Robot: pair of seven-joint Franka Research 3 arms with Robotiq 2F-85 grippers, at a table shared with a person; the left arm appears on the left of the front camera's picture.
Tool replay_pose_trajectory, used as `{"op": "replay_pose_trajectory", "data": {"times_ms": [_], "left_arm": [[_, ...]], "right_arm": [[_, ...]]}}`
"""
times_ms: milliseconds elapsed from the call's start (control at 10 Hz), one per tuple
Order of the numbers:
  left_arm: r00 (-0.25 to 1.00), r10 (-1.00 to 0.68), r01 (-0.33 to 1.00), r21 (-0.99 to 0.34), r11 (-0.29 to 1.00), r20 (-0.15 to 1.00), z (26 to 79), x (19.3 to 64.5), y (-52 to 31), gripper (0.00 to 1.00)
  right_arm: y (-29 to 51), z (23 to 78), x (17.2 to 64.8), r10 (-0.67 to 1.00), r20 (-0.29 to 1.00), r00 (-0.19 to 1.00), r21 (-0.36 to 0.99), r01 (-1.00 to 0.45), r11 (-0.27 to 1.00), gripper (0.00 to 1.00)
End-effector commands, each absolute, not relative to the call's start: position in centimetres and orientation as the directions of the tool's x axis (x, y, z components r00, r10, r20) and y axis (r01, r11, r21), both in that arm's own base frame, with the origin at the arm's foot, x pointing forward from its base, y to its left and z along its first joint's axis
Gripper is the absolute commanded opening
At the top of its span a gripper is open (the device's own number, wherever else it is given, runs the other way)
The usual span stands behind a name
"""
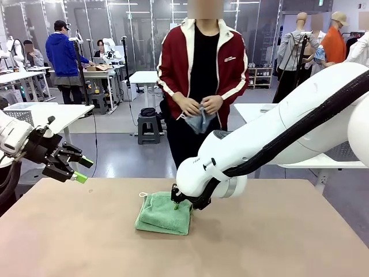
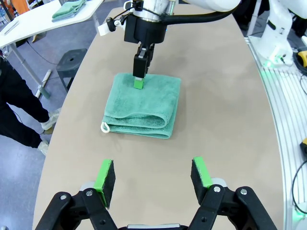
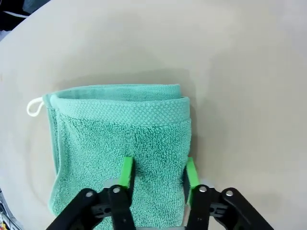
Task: Fold the towels and place them in the basket.
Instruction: Place the folded Towel with hook on the right side of the table.
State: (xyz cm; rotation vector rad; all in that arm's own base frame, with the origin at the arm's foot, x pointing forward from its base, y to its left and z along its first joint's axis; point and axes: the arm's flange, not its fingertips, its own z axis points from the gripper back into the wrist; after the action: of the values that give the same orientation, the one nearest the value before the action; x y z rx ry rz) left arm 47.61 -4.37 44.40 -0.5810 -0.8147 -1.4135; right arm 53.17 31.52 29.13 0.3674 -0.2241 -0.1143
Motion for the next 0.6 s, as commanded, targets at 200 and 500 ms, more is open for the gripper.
{"op": "replay_pose_trajectory", "data": {"times_ms": [200, 500], "left_arm": [[-0.034, -0.62, 0.988, 0.118, 0.095, 0.784, 44.5, 47.5, -4.4, 0.81], [-0.034, -0.62, 0.988, 0.118, 0.095, 0.784, 44.5, 47.5, -4.4, 0.81]], "right_arm": [[31.3, 29.9, 53.3, -0.137, 0.168, 0.976, 0.393, 0.061, 0.918, 0.01], [30.6, 30.7, 53.4, -0.129, 0.118, 0.985, 0.372, 0.077, 0.925, 0.0]]}}
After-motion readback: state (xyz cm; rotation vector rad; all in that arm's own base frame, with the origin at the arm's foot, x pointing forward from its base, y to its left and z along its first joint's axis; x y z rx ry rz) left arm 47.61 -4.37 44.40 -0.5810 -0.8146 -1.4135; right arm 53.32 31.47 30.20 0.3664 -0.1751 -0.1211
